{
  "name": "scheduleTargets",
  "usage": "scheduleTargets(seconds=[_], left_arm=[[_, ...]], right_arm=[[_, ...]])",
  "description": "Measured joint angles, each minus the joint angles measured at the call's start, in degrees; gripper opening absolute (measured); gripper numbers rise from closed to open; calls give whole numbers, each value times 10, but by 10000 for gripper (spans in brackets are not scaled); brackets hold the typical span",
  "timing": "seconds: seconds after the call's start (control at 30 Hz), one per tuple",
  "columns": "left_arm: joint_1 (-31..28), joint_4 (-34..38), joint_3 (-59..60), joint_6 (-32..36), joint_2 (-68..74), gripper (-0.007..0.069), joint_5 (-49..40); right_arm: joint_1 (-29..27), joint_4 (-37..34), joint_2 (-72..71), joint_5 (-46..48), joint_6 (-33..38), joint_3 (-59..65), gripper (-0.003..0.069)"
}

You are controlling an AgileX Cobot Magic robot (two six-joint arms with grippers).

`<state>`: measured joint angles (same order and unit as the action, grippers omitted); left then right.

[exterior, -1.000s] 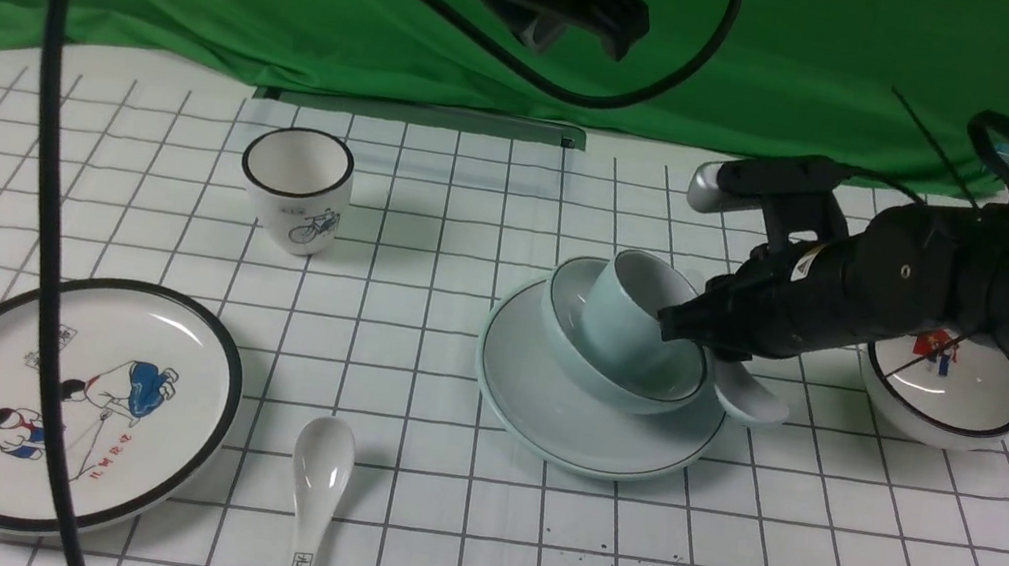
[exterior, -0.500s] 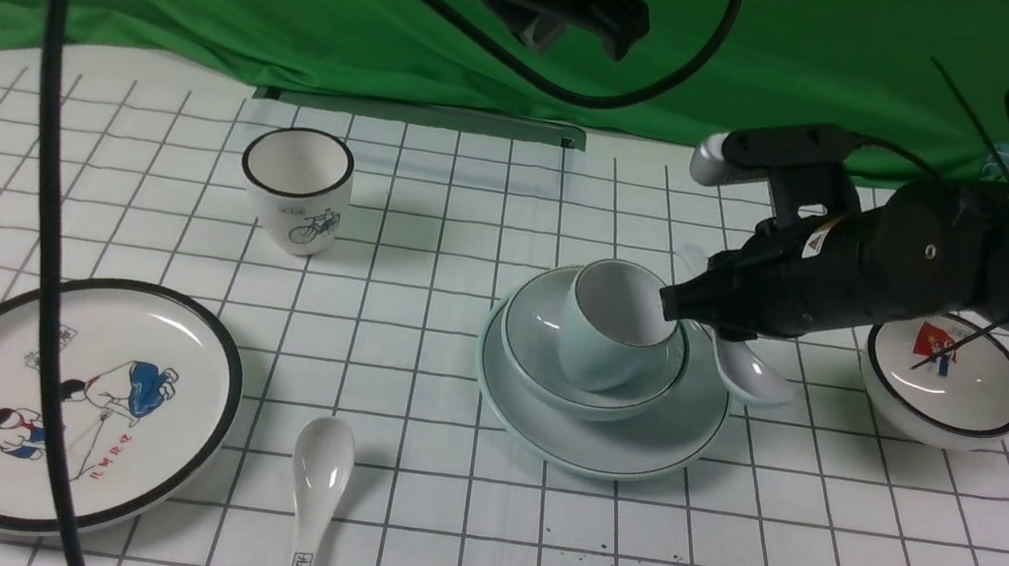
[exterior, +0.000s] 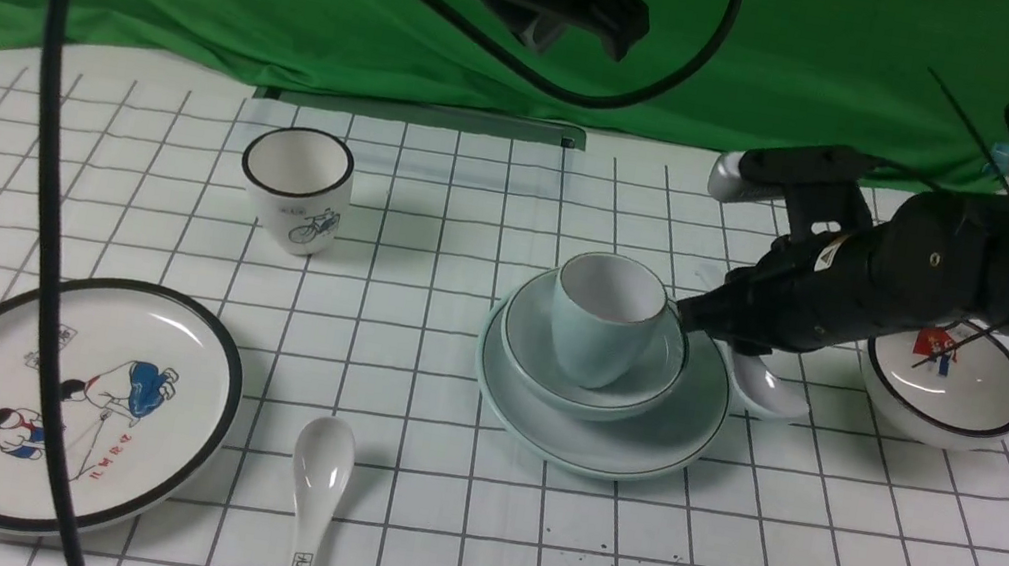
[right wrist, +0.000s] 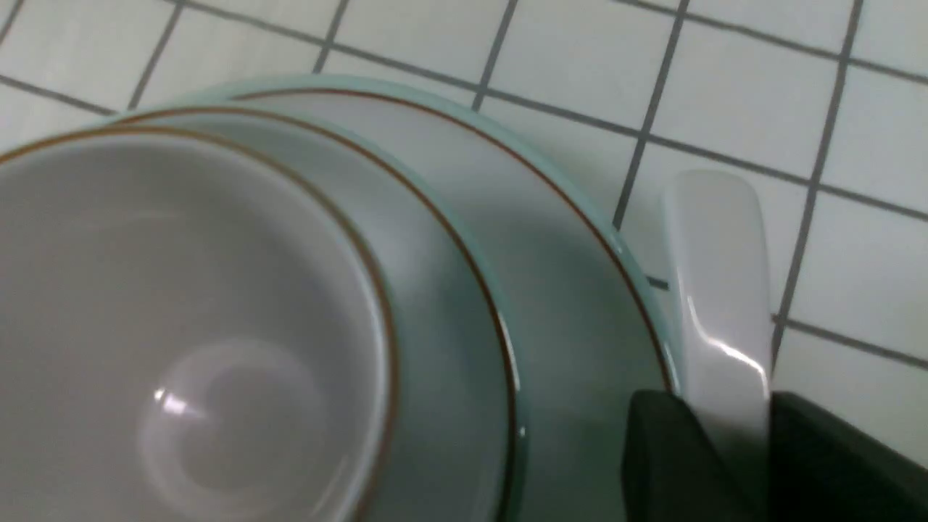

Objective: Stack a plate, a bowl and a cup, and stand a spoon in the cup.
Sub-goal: Use the right arm to put the blue soup spoon into the blue teacup in the middle

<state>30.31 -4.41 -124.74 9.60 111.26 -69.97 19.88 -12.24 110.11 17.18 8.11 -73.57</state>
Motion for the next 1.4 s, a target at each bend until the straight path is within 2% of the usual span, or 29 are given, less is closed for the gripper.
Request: scheduleTargets(seconds=[0.43,0.83,1.4], left_arm=[[0,0,0,0,0,-31,0],[0,0,0,-1,0,-31,0],[0,1,0,1,0,-31,0]], right_arm=[[11,-24,0,-15,-21,2,180],[11,-25,-33,-34,-8,3,180],[11,-25,8,-32,-27,3,195]])
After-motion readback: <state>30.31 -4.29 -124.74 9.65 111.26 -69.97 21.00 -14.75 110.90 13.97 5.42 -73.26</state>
